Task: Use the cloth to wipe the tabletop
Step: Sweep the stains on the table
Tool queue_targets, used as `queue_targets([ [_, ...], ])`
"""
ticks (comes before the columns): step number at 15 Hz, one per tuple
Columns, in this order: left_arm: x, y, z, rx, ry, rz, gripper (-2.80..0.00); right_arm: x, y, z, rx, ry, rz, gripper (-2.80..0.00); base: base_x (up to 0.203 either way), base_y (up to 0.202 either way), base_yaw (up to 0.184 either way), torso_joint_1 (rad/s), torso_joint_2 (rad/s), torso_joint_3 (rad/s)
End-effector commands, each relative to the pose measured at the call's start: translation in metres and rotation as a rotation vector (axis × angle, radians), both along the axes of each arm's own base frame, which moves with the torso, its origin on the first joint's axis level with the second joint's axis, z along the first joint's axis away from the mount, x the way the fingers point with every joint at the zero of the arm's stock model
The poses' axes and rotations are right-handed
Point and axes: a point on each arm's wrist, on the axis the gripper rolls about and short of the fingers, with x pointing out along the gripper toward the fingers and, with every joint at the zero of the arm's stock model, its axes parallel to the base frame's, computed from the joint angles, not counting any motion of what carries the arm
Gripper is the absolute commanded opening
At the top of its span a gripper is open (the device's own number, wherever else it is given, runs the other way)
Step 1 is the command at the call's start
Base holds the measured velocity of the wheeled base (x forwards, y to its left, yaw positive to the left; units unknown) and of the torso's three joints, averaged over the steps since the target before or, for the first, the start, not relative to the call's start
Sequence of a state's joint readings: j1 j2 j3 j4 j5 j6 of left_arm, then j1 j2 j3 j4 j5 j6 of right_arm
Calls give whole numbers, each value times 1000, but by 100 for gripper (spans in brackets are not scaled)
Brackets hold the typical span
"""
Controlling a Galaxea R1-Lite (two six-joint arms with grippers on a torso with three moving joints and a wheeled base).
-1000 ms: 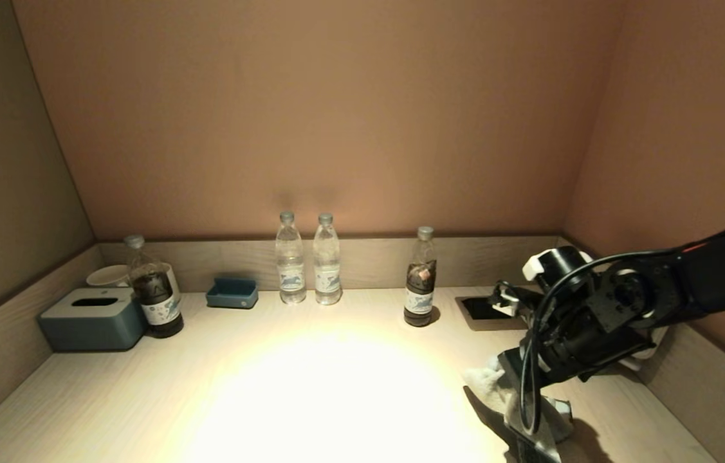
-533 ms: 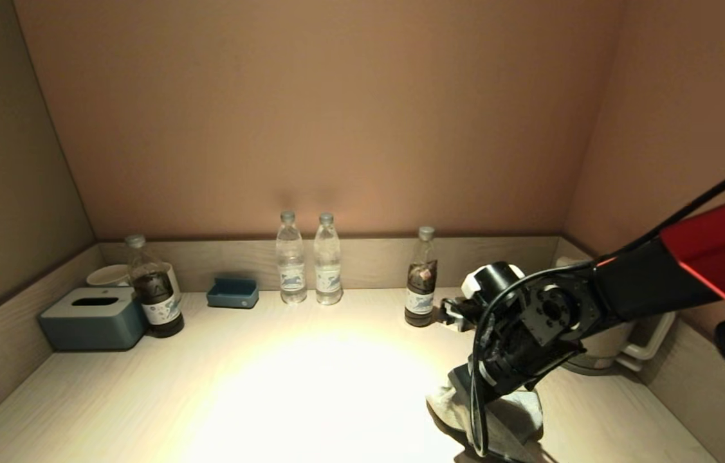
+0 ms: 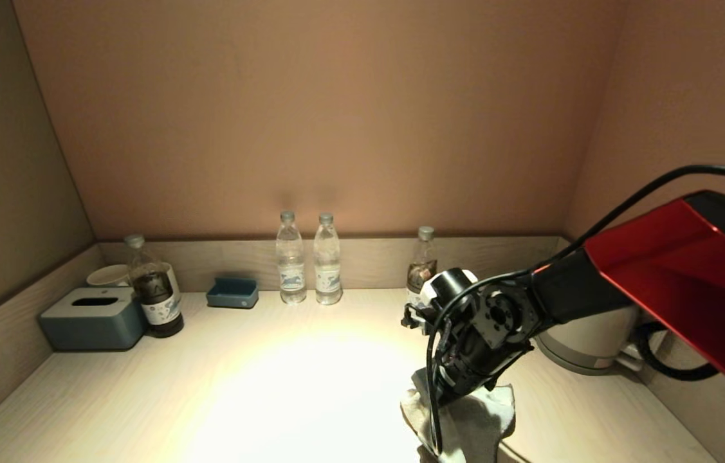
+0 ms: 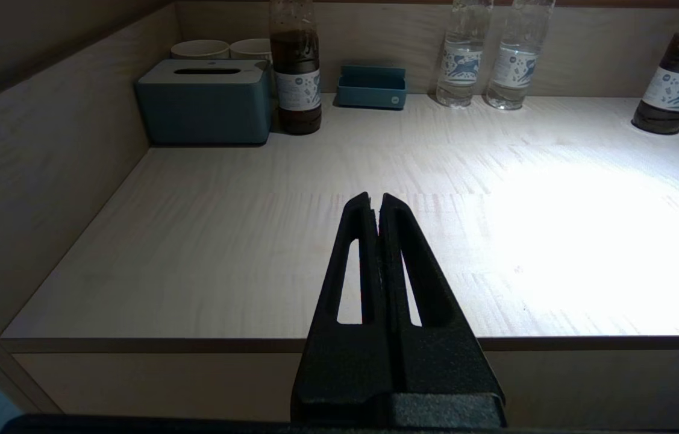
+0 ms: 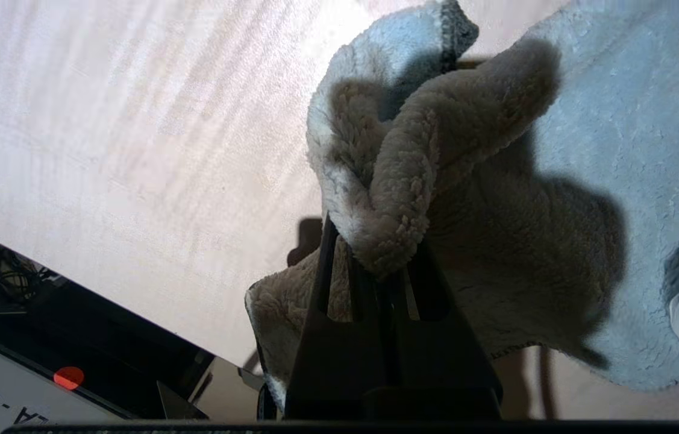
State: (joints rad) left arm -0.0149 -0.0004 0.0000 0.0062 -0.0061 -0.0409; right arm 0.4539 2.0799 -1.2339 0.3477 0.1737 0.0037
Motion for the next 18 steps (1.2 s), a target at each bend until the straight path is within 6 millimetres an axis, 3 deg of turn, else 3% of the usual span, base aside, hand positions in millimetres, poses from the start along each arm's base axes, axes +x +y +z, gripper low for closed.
queue_targets([
  [1,0,0,0,-1,0,0,-280,9,16,-10,-11,9,-22,-280,0,0,0,0,0,0],
  [7,0,0,0,-1,0,0,-280,23,58,-21,-8,3,-122,-280,0,0,0,0,0,0],
  [15,0,0,0,-1,0,0,-280,-3,132,-10,4,-34,5,-280,0,0,0,0,0,0],
  [18,0,0,0,-1,0,0,-280,-8,160,4,34,-67,54,-280,0,0,0,0,0,0],
])
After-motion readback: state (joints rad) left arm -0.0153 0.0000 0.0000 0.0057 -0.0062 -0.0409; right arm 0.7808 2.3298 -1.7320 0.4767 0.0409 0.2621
